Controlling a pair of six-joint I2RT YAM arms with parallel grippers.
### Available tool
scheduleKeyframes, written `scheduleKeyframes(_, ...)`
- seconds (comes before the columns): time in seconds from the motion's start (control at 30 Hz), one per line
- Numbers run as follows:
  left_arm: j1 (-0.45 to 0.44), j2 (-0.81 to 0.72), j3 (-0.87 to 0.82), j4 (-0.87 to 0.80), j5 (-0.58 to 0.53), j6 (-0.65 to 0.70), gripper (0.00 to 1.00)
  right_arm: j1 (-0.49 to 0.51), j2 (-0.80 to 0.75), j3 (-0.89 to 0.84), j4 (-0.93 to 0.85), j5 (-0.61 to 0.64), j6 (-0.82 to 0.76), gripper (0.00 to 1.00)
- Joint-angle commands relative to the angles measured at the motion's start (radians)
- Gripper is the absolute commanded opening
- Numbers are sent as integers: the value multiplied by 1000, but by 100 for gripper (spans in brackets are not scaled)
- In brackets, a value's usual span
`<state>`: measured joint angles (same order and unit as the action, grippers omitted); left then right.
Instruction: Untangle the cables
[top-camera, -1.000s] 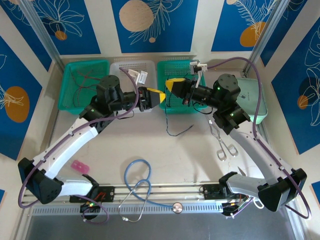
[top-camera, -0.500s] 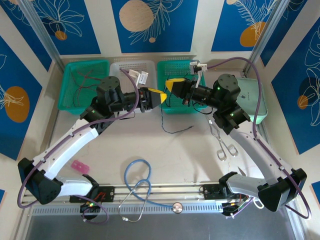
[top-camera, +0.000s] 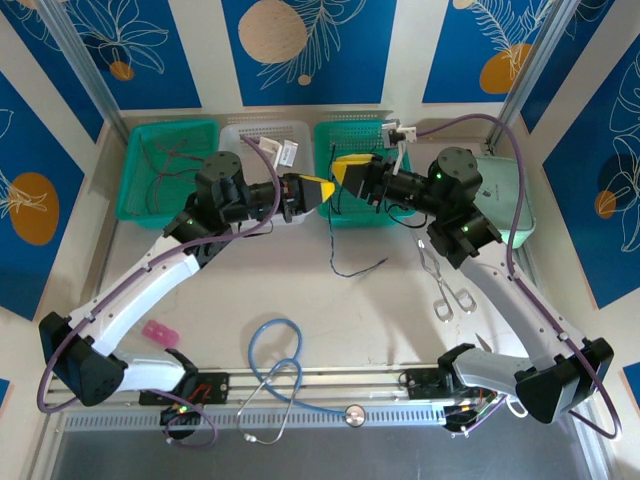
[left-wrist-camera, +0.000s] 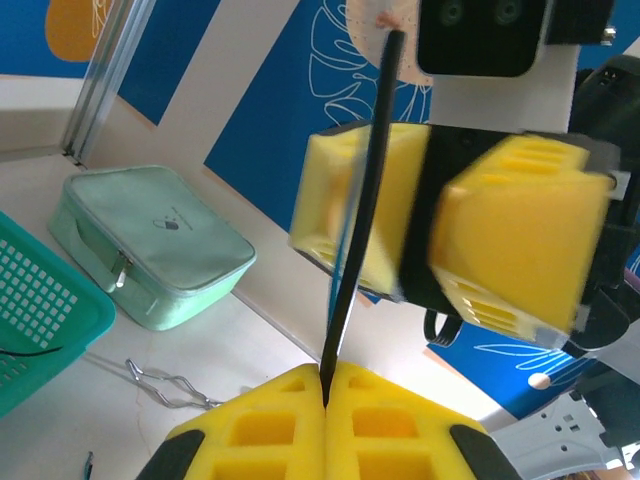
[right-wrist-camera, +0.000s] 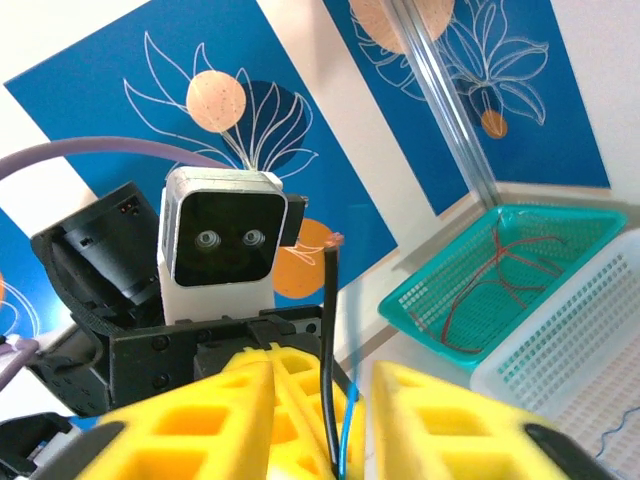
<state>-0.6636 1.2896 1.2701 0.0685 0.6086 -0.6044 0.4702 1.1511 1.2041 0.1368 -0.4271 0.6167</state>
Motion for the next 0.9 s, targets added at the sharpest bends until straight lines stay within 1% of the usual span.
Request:
scheduleKeyframes(0.0, -8, -20, -5, 36, -15, -4, 0, -16, -37, 18, 5, -10, 9, 39)
scheduleKeyframes(0.27, -8, -10, -3, 33, -6, -6, 0, -24, -15, 26, 18, -46, 35, 38)
scheduleKeyframes(0.47, -6, -13, -2, 30, -5, -7, 0, -23, 26, 37, 35, -61, 56, 44)
scheduleKeyframes(0.57, -7, -14, -2, 24, -3, -8, 0, -18, 46, 38, 67, -71, 74, 42)
scheduleKeyframes(0.63, -6, -16, -1, 19, -4, -7, 0, -15, 58, 43, 75, -73, 77, 37)
scheduleKeyframes(0.8, -6, -22, -4, 7, -7, -6, 0, -13, 62, 39, 93, -69, 85, 1)
scheduleKeyframes(0.87, -7, -24, -7, 8, -9, -7, 0, -13, 56, 34, 92, -60, 84, 0)
